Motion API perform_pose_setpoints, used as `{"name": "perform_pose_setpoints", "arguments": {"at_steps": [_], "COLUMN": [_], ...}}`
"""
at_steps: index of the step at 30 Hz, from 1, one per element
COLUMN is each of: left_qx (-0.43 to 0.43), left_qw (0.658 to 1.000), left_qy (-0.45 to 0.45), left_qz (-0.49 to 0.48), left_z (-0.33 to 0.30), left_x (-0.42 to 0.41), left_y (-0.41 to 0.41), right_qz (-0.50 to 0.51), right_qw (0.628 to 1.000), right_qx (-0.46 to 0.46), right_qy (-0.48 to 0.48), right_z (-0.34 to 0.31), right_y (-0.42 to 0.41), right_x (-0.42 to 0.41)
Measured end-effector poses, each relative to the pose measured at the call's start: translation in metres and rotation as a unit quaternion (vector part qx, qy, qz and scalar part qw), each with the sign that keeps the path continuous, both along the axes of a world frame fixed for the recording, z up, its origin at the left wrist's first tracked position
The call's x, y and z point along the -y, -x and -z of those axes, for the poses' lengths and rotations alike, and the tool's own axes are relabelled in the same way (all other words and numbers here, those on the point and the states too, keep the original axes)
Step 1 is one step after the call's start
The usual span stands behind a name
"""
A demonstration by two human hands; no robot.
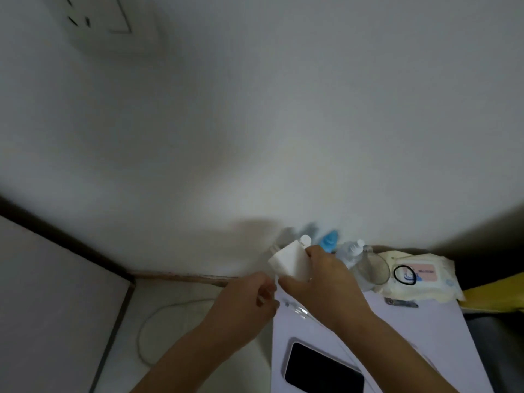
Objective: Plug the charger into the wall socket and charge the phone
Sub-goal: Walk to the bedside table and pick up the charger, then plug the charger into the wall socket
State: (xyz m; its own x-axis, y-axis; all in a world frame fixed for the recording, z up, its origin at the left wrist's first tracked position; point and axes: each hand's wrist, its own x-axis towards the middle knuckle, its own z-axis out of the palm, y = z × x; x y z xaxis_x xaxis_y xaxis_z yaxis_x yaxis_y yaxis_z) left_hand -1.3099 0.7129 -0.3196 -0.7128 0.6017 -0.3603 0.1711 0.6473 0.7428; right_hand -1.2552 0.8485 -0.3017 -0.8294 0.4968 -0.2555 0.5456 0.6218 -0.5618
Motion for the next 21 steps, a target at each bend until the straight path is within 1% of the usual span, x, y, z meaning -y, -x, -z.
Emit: {"name": "perform_pose_setpoints", "arguments": {"at_steps": [3,10,16,21], "left_qx": [-0.016,-0.096,-0.196,-0.265], "left_qw": [0.999,0.989,0.957,0.936], "left_qy": [-0.035,-0.094,-0.113,-0.115], "left_qz": [-0.008,-0.06,-0.18,-0.201], "left_z": [-0.044,-0.133,-0.182,-0.21], "left_x": [0.009,0.033,0.065,0.093], "left_y": [-0.011,-0.035,-0.028,-0.004], "right_qz": [-0.012,-0.056,-0.106,-0.123], "right_qw": [0.999,0.991,0.979,0.971], "right_qx": [-0.021,-0.086,-0.117,-0.132], "right_qy": [0.027,0.089,0.126,0.156], "right_z": [-0.051,-0.144,-0.189,-0.211], "right_y": [0.006,0.013,0.026,0.045], "right_x": [0.008,0.038,0.072,0.099]}}
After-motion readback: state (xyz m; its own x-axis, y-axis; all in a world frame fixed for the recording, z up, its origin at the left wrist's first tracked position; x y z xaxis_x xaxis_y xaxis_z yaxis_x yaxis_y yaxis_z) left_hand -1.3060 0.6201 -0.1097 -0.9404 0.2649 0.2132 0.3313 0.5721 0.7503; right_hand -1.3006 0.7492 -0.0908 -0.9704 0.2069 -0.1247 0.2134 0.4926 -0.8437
